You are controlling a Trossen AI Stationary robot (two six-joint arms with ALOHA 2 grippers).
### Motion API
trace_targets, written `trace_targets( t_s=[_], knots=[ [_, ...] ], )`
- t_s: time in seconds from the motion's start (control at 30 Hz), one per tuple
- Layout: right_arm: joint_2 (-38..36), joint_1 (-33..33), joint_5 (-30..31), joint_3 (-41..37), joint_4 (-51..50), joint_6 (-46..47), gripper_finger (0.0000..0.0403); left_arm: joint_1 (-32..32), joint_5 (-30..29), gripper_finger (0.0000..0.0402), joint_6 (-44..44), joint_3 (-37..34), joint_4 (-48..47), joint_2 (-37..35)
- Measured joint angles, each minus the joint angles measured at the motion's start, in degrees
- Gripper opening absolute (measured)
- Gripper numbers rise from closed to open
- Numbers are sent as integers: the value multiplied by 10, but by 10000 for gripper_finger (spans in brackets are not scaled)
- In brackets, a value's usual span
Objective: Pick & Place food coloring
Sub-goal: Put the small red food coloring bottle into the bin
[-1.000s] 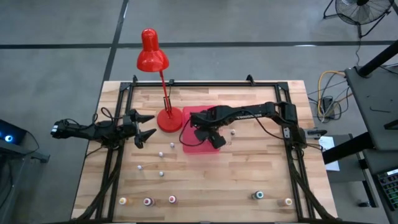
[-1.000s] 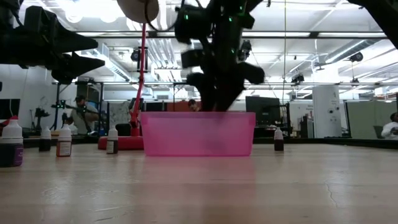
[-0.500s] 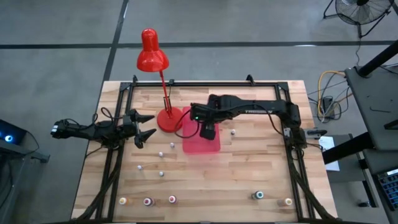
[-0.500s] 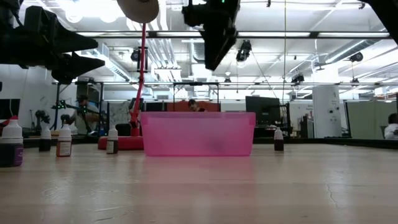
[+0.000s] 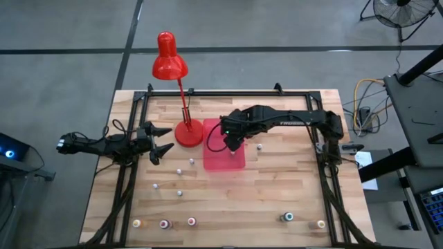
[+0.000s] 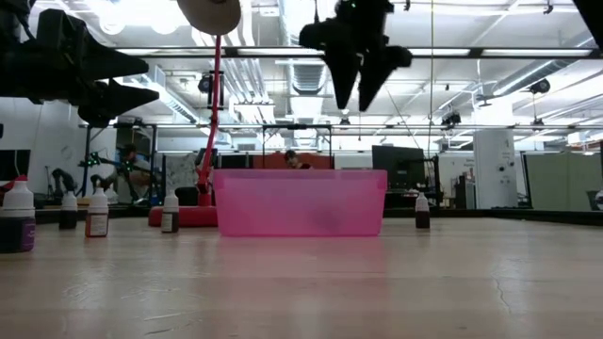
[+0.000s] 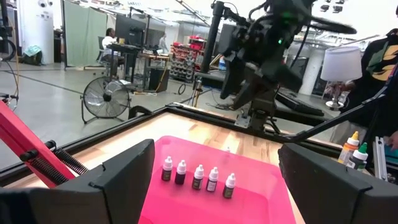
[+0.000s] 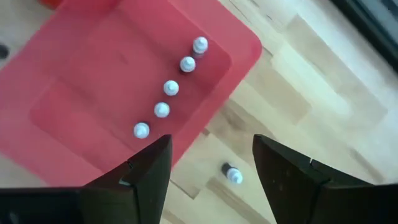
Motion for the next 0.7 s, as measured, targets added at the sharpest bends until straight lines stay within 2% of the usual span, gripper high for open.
trace_targets(
  t_s=[0.13, 0.3, 0.53, 0.7],
  knots=[
    [-40, 0, -4, -93, 58, 41, 217, 0, 0, 314, 0, 0, 0, 0],
    [-83, 0, -20, -203, 104, 42, 217, 0, 0, 314, 0, 0, 0, 0],
    [-135, -3, -32, -340, 185, -103, 217, 0, 0, 314, 0, 0, 0, 0],
    [-153, -16, -53, -404, 210, -139, 217, 0, 0, 314, 0, 0, 0, 0]
  ],
)
